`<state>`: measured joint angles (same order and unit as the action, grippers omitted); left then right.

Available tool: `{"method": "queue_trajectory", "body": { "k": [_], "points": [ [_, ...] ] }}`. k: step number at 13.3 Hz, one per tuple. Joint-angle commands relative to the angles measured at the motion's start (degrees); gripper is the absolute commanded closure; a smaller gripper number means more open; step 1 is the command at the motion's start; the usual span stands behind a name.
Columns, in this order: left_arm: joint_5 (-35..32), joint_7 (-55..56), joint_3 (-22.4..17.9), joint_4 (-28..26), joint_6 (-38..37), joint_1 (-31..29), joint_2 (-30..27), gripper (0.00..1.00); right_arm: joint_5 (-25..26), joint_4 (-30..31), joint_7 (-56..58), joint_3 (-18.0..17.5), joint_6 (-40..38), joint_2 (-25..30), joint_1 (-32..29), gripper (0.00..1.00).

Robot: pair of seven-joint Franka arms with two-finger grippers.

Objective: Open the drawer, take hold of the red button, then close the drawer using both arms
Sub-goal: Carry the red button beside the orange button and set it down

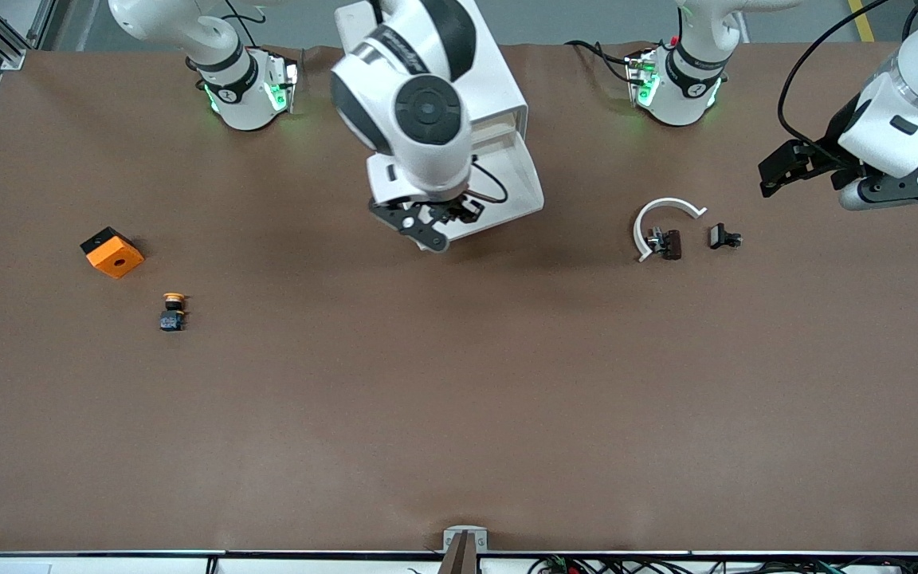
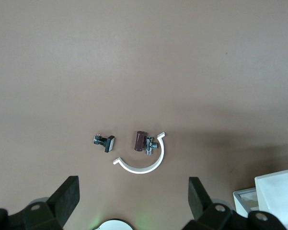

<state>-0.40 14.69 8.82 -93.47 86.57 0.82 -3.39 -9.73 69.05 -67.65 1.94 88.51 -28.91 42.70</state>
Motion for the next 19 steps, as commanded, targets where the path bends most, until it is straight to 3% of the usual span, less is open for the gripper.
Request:
{"method": "queue_trajectory", "body": {
  "k": [1, 5, 10, 14, 19],
  "points": [
    [-0.21, -1.16, 0.68, -1.1, 0.01, -0.91, -1.35, 0.0, -0.47, 2.83, 12.68, -0.45, -2.29, 4.81, -5.85, 1.0],
    [-0.21, -1.25, 0.76, -2.24, 0.01, -0.82, -2.49, 0.0, 2.25, 10.82, 27.46, -0.45, -0.37, 10.17, -12.27, 1.0],
    [-0.39, -4.15, 0.41, -3.47, 0.01, -0.91, -3.64, 0.0, 2.78, 29.35, 39.6, -0.36, 13.76, 17.38, -18.61, 1.0],
    [-0.65, -5.55, 0.41, -3.91, 0.01, -1.79, -4.17, 0.0, 7.43, 39.82, 40.85, -0.36, 24.22, 18.62, -20.81, 1.0],
    [-0.74, -6.26, 0.15, -4.53, -0.08, -1.88, -4.78, 0.0, 8.06, 46.51, 46.73, -0.36, 32.23, 18.71, -25.46, 1.0]
  ]
}}
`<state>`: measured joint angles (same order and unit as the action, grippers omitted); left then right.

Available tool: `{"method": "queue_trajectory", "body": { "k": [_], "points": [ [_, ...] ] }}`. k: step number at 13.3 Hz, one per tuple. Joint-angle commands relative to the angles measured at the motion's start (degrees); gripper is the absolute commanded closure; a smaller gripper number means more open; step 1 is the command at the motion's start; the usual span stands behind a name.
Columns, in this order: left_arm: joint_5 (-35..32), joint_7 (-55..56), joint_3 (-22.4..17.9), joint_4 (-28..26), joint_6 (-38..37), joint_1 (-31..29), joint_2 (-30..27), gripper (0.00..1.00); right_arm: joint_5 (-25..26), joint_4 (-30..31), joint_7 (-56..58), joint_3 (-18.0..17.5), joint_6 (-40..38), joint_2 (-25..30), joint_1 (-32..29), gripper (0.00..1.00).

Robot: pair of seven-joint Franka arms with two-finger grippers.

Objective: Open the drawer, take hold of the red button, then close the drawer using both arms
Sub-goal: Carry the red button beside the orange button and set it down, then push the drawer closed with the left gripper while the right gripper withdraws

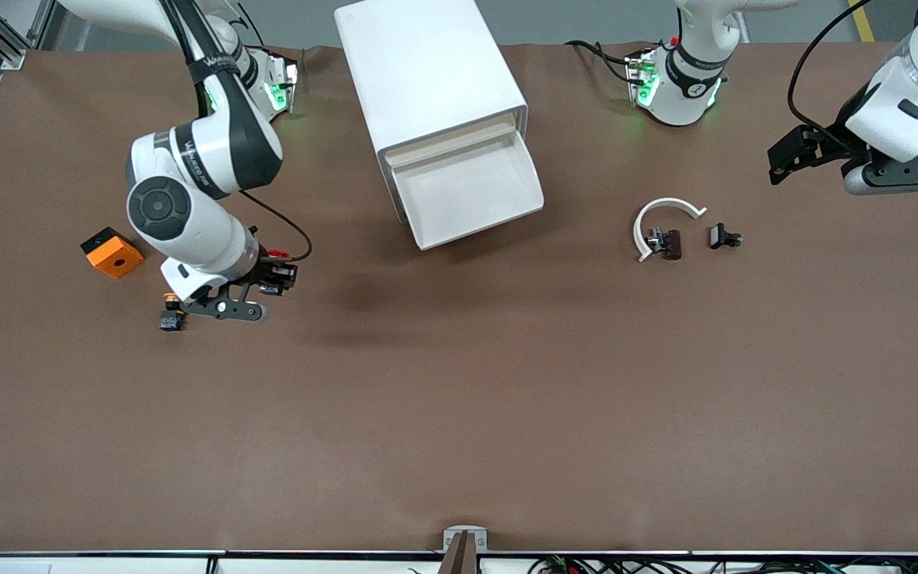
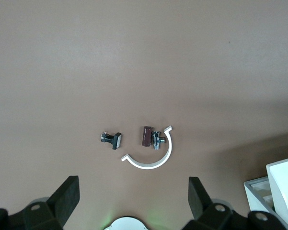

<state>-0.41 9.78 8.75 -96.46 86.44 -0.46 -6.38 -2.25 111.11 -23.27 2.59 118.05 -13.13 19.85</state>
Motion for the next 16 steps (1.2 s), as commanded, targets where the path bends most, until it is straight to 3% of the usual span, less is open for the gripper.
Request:
{"method": "queue_trajectory", "body": {
  "k": [1, 8, 12, 16],
  "points": [
    [-0.74, -1.34, 0.22, -1.1, 0.05, -0.59, -1.53, 0.0, 0.58, 6.91, 3.39, -1.0, 5.93, 3.2, -3.49, 1.0],
    [-0.74, -1.26, -0.05, 0.74, 0.4, -0.59, 0.57, 0.0, 0.58, 14.04, 13.85, -1.0, 17.28, 2.59, -11.67, 1.0],
    [-0.12, -0.03, 0.74, 2.77, 3.9, 0.46, 6.98, 0.0, 0.58, 14.4, 17.73, -1.0, 22.99, -0.83, -15.09, 1.0],
    [-0.12, 6.72, 2.41, 2.59, 11.54, 6.94, 15.67, 0.0, 0.76, 14.49, 17.91, -1.0, 24.85, -4.61, -15.19, 1.0]
  ]
}}
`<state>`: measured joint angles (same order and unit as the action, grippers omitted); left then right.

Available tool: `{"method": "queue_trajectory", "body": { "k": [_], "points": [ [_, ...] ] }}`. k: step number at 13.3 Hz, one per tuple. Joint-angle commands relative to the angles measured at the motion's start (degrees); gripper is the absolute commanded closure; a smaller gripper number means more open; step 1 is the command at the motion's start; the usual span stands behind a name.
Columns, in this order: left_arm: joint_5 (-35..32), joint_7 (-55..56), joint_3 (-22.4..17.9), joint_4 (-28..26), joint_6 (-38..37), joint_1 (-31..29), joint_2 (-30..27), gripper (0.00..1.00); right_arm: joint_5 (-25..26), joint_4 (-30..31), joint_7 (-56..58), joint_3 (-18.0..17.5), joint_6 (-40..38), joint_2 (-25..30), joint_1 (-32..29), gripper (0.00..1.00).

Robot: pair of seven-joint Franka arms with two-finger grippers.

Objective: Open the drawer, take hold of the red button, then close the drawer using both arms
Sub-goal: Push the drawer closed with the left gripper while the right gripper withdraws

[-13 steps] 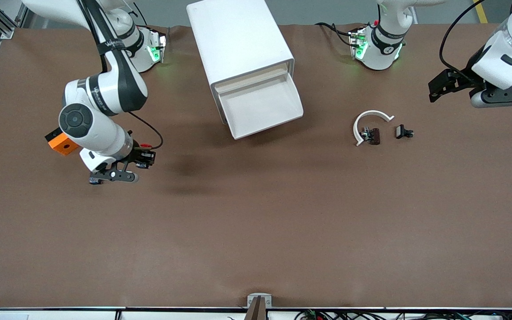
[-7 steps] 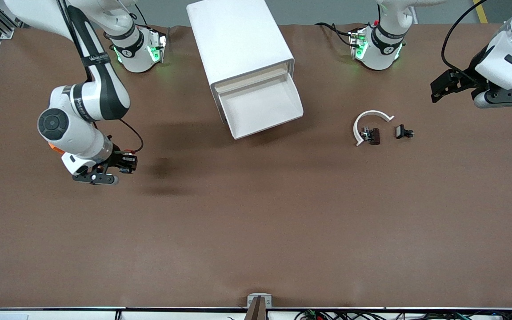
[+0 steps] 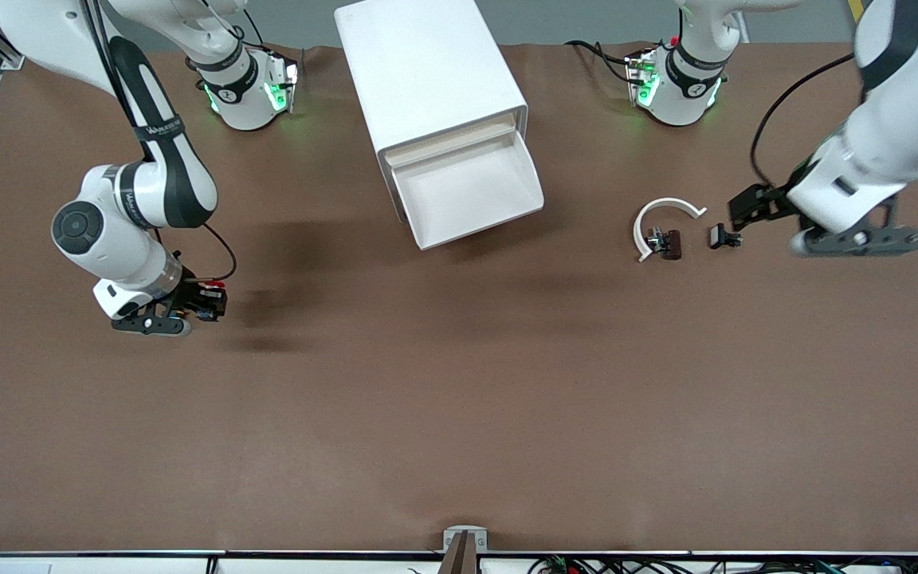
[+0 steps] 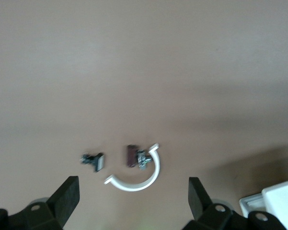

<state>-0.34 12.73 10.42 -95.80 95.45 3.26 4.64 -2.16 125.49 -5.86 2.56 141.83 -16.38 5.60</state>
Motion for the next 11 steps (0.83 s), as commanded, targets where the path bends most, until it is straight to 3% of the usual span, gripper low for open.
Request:
{"method": "queue_trajectory", "body": {
  "k": [1, 9, 11],
  "points": [
    [-0.45, 6.66, 0.74, 1.93, 4.55, 5.59, 7.11, 0.0, 0.58, -0.07, 0.5, -0.98, 1.08, -2.16, -1.03, 1.0],
    [-0.54, 23.98, 0.65, 2.54, 15.73, 22.82, 21.45, 0.0, 0.49, -0.6, -0.2, -0.98, 2.57, -6.21, -1.03, 1.0],
    [-0.89, 30.57, 0.74, 5.78, 16.43, 24.59, 24.96, 0.0, 0.49, -0.6, -0.47, -1.07, 3.53, -6.73, -0.86, 1.0]
  ]
}}
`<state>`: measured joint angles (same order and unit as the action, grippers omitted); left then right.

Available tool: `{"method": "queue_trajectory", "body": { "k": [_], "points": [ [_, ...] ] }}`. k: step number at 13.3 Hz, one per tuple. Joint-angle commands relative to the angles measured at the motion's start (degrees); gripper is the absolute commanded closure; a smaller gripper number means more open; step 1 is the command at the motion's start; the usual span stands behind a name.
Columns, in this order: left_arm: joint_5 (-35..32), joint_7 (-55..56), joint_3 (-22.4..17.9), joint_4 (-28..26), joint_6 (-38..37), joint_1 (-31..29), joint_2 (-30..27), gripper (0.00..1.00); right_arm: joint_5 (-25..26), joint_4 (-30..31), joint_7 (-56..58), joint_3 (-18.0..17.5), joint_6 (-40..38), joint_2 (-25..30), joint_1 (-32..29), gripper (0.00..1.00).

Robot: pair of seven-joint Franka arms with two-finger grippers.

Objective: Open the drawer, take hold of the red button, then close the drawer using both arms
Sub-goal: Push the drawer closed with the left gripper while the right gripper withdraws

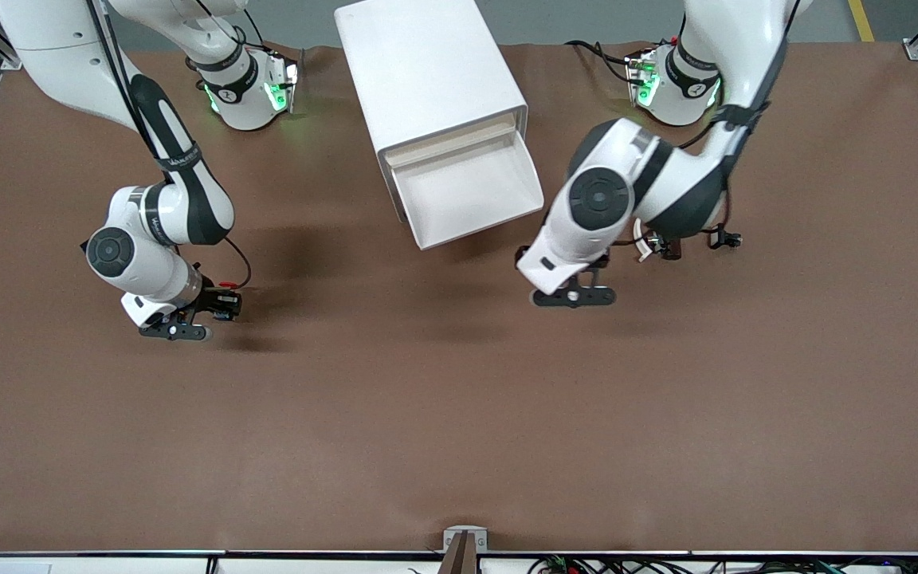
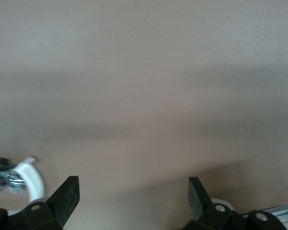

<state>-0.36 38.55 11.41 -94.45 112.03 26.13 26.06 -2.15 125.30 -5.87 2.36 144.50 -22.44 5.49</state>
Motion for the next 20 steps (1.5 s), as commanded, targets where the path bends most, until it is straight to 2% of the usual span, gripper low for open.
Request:
{"method": "queue_trajectory", "body": {
  "k": [1, 4, 8, 10, 11, 12, 13, 17, 20],
  "points": [
    [-0.52, 6.78, -0.25, 5.32, -0.15, 2.77, 4.77, 0.0, 0.48, -0.41, -0.45, -0.86, 0.95, -0.93, -0.66, 1.0],
    [0.01, 11.36, 0.01, 5.33, -0.06, 4.1, 6.89, 0.0, 0.4, -0.58, -0.45, -0.86, 1.91, -1.55, -0.57, 1.0],
    [9.29, 11.72, 0.28, 5.33, -0.06, 6.65, 7.77, 0.0, 0.31, -0.58, -1.59, -0.86, 3.06, -2.43, -0.3, 1.0],
    [10.91, 12.24, 0.19, 4.89, -0.32, 8.84, 7.86, 0.0, 0.31, -0.58, -2.38, -0.86, 2.89, -2.52, 0.05, 1.0],
    [10.91, 14.42, 0.19, 4.89, -0.24, 9.81, 7.86, 0.0, 0.39, -0.67, -2.39, -0.86, 2.8, -2.52, 0.05, 0.88],
    [10.91, 17.4, 0.19, 4.98, -0.24, 10.51, 7.86, 0.0, 0.39, -0.76, -2.47, -0.86, 2.8, -2.69, 0.31, 0.26],
    [10.99, 19.78, 0.28, 4.98, -0.24, 11.39, 7.86, 0.0, 0.48, -0.84, -2.39, -0.78, 2.89, -3.04, 0.57, 0.0],
    [14.14, 22.18, 0.28, 4.81, -0.32, 14.29, 8.04, 0.0, 0.66, -1.28, -2.13, -0.78, 2.19, -2.78, 1.28, 0.0],
    [17.31, 22.27, 0.28, 4.72, -0.85, 15.7, 8.48, 0.0, 0.66, -2.77, -1.95, -0.78, -2.01, -0.86, 1.28, 0.0]
  ]
}}
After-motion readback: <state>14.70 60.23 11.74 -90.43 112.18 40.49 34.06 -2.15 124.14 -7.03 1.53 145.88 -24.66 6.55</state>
